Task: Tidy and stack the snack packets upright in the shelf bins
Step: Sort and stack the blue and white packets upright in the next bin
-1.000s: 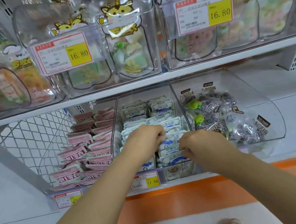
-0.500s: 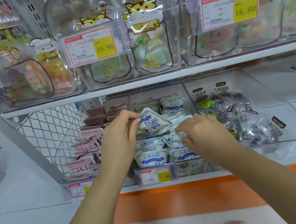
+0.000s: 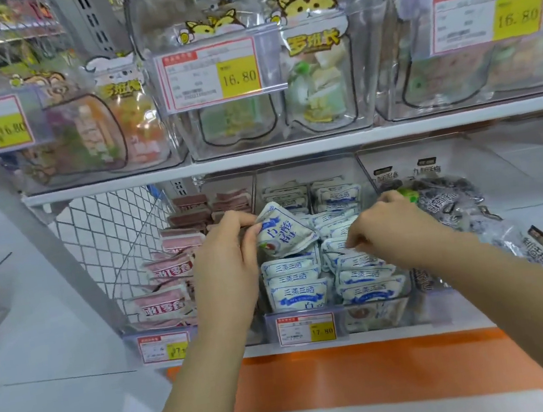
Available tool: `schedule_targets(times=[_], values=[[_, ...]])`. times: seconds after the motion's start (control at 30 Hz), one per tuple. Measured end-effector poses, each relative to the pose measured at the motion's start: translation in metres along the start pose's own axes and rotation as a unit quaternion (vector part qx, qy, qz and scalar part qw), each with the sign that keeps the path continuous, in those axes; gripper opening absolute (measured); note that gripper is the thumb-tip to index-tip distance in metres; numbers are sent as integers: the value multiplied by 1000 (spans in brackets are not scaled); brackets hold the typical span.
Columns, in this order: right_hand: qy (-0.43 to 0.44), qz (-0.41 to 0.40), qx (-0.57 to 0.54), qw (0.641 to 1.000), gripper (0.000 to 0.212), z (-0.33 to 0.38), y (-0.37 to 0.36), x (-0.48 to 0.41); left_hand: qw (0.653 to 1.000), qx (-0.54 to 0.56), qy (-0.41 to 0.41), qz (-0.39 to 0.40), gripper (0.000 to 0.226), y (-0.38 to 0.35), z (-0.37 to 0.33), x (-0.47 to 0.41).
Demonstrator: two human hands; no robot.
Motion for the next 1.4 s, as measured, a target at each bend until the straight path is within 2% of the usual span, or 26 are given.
schedule_targets(times=[0.2,0.33,0.47,0.57,0.63,0.7,0.8,0.97,1.07,1.13,1.23,1.3,1.4], values=[[21,50,35,998,27,7,-3,-2,999,29,28,-25,8,-18,14,8],[-14,48,138,989,27,-3,5,-5,998,43,31,-40,7,-15,22,1],[19,81,228,970,23,18,-7,-5,996,70,24,-45,6,-14,25,-6],[5,140,157,978,29,10,-11,-7,996,75,20,-50,7,-11,26,-5],[5,169,60,984,20,4,-11,-11,996,79,20,-48,7,-10,27,-4],[-3,152,-2,988,26,3,-7,-19,995,87,22,-47,7,-10,30,-5],[-24,123,-9,992,31,4,-10,-30,993,104,28,-48,7,-9,34,-6],[-37,120,35,991,20,7,-16,-34,992,114,30,-49,6,-6,36,-4],[-31,74,126,989,7,13,1,-29,991,119,35,-45,6,-6,37,-4],[-18,50,184,981,13,17,7,-26,991,117,37,-44,7,-6,38,-5],[16,83,213,974,25,23,-4,-23,992,113,33,-43,7,-7,37,-6],[18,97,196,976,21,21,-7,-23,992,112,33,-44,7,-8,37,-6],[31,58,100,993,16,23,1,-21,992,117,33,-46,6,-8,36,-6]])
Point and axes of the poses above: each hand's wrist, its own x-axis away from the middle knuckle, its own y-axis out of the back of the hand, z = x × y, the point moved 10 cm from there along -x, towards the middle knuckle, and after that the axes turned 6 degrees about z, right-handed, at the moved point
